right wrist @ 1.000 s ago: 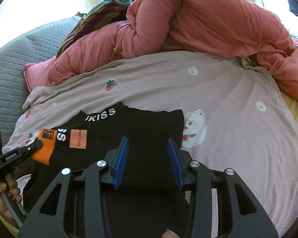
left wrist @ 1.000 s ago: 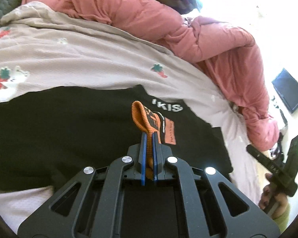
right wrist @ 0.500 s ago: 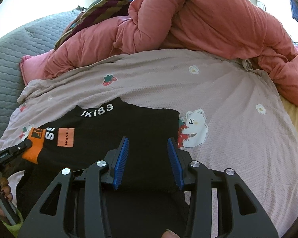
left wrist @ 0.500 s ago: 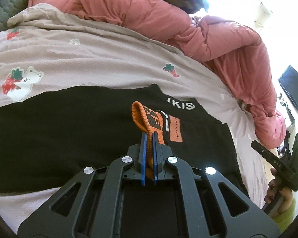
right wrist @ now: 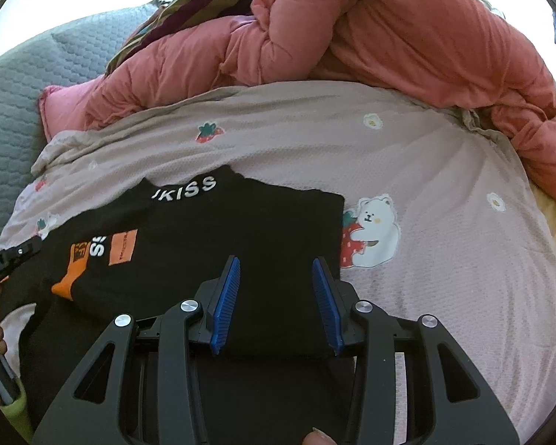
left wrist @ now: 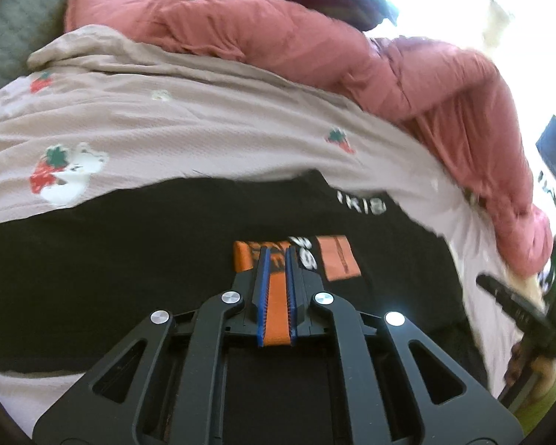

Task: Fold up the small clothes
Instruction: 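Lower the cuff onto the shirt back and open the right tool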

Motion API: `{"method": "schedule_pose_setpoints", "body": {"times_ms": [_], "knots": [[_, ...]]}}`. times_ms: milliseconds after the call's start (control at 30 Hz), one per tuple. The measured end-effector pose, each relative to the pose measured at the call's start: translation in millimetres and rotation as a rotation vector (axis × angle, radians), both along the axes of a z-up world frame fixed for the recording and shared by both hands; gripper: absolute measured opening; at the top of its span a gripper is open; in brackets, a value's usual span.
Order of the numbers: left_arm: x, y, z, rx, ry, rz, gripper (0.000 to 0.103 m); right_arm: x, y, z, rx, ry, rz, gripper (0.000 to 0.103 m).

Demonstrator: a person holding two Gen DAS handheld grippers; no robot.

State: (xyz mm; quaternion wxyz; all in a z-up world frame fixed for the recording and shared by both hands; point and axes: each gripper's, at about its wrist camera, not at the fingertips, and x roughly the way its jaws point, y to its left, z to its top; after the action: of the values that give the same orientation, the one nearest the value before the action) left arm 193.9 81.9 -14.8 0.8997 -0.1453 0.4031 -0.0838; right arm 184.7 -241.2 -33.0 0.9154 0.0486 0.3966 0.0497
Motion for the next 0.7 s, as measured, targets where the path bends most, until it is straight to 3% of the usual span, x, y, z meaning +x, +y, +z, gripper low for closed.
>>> {"method": "schedule_pose_setpoints", "body": {"times_ms": [100,267,433,500,633,700], "knots": [[1,-21,-9,0.049,0.016,-0.068,0.010,2,8,-3,-0.005,0.011,0.034,0.042],[10,-29,-44,0.089,0.146,-0.099,0.020,8,24,-18,-0.032,0.057,0.081,0.043],[9,-22,-47,0.063,0.154,-0.099,0.022,21,7,-58,-0.056,0.210,0.006,0.045],[9,-23,-47,0.063,0.153,-0.099,0.022,21,-6,-64,0.040,0.214,-0.009,0.045],[7,-23,-45,0.066,0.151,-0.096,0.025,16,0,-57,0.009,0.203,0.004,0.047],[6,-23,-43,0.068,0.148,-0.095,0.033,12,2,-53,0.011,0.193,0.009,0.051]]}}
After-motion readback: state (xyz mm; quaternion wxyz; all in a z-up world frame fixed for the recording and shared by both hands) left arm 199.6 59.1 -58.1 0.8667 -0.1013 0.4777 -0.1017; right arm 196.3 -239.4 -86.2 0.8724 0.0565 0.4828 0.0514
